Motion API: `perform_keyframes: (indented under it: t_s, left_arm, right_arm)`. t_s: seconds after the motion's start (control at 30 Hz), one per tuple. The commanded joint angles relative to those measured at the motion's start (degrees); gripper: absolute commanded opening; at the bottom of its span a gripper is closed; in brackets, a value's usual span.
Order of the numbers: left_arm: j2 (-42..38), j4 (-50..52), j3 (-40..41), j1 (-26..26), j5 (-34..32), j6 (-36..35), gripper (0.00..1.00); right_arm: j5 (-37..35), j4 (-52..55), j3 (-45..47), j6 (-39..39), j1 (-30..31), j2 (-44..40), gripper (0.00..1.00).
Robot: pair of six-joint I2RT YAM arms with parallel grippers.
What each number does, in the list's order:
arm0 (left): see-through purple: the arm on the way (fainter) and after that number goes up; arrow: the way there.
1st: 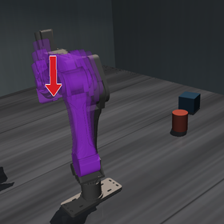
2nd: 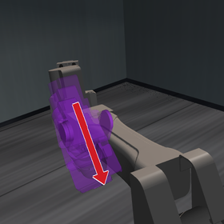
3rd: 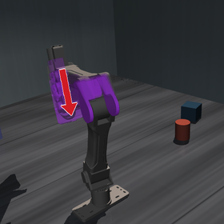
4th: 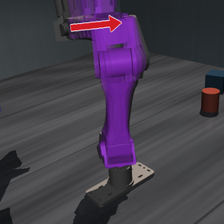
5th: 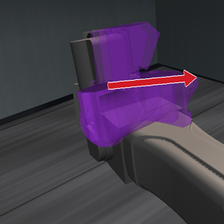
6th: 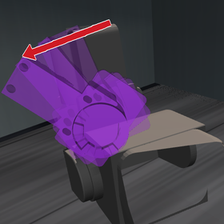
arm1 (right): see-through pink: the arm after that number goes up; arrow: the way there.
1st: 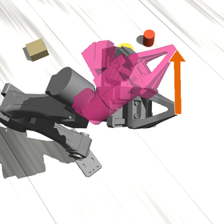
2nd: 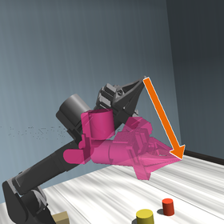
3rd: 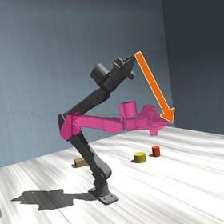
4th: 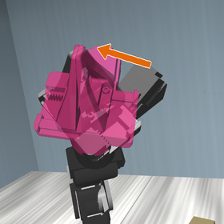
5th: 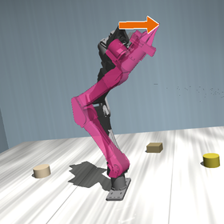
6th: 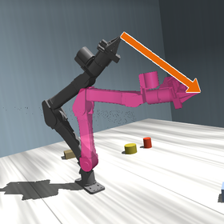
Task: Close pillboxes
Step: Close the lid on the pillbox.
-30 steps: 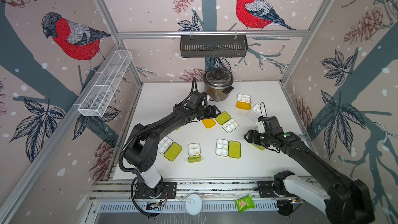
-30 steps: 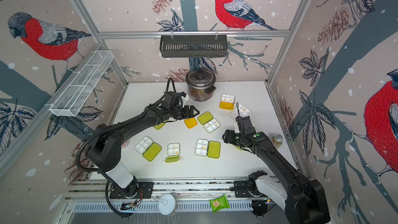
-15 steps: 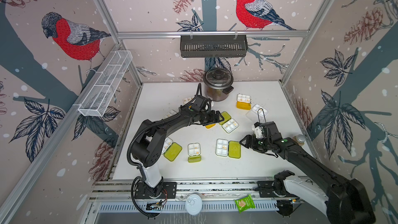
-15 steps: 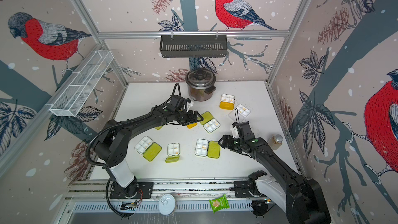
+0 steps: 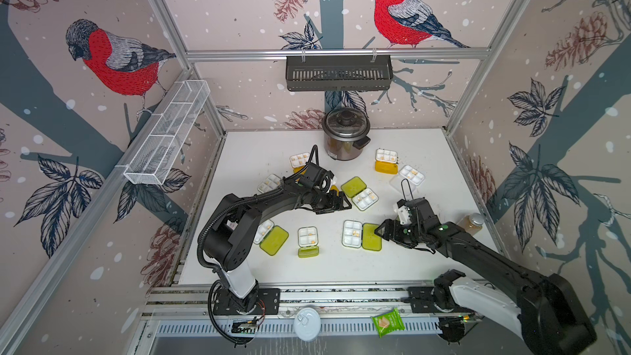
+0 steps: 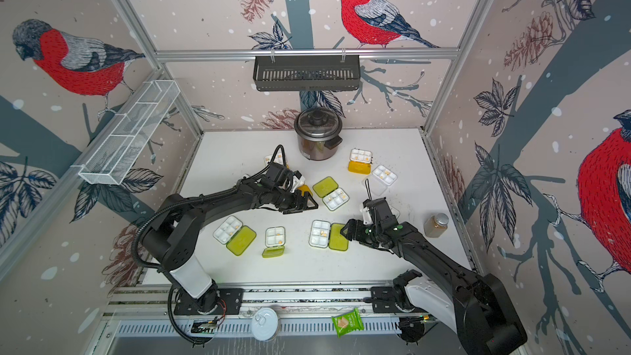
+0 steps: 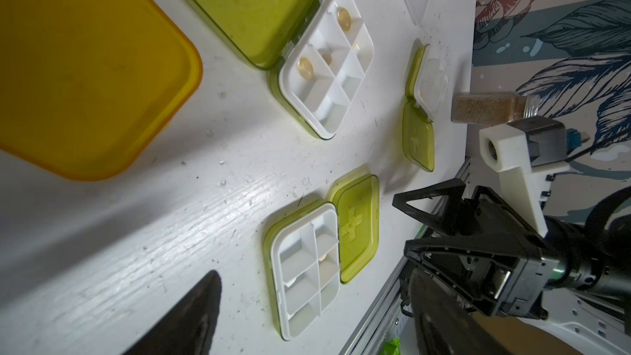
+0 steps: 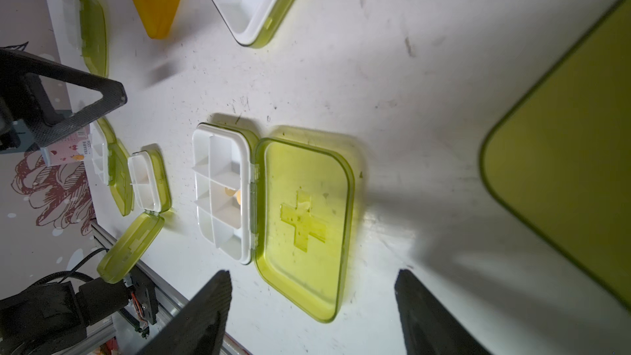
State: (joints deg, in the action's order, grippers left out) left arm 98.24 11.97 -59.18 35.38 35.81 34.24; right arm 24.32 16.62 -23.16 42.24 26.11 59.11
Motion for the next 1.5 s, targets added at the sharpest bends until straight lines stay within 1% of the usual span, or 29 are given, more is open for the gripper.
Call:
perform_keyframes:
  t_s: [0.0,0.13,0.33,0.5,0.63,0.87,1.0,1.3,1.47]
  left_arm:
    - [-0.24,-1.26,0.29,1.78,2.24,-0.98,0.86]
    - [0.26,-0.94,0.46,3.62,1.20,-1.01,0.87]
    - [0.81,-0.28,0.08,3.67,-0.17,-1.02,0.88]
    - [1.72,-1.59,0.90,3.67,0.44,0.44,0.88]
    - [3.08,-2.37,0.97,3.72,2.76,0.87,0.88]
    - [4.44,-3.57,1.70,3.74,3.09,2.30,0.89]
    - [5.04,-3.35,1.69,3.78,3.08,2.32,0.90]
    - [6.27,-3.51,1.70,4.52,3.54,2.41,0.91]
    - [7.03,-4.05,1.70,4.63,5.93,2.45,0.91]
  right_arm:
    - [-1.17,-3.61,0.41,2.88,1.37,0.31,0.78]
    - [-1.15,-4.92,1.03,4.68,1.91,-0.05,0.78]
    - [-1.82,-5.92,2.43,6.88,2.19,-1.53,0.78]
    - [-1.96,-5.98,3.23,7.54,2.35,-2.39,0.78]
    - [-1.64,-7.10,4.00,7.94,2.58,-2.18,0.78]
    - [-1.38,-8.75,4.35,8.42,3.51,-0.92,0.78]
    - [-1.44,-9.63,4.69,8.91,4.41,-0.69,0.79]
    - [-0.76,-11.89,6.43,10.19,4.31,-1.40,0.80]
    - [-0.42,-12.14,6.97,10.76,4.08,-2.16,0.81]
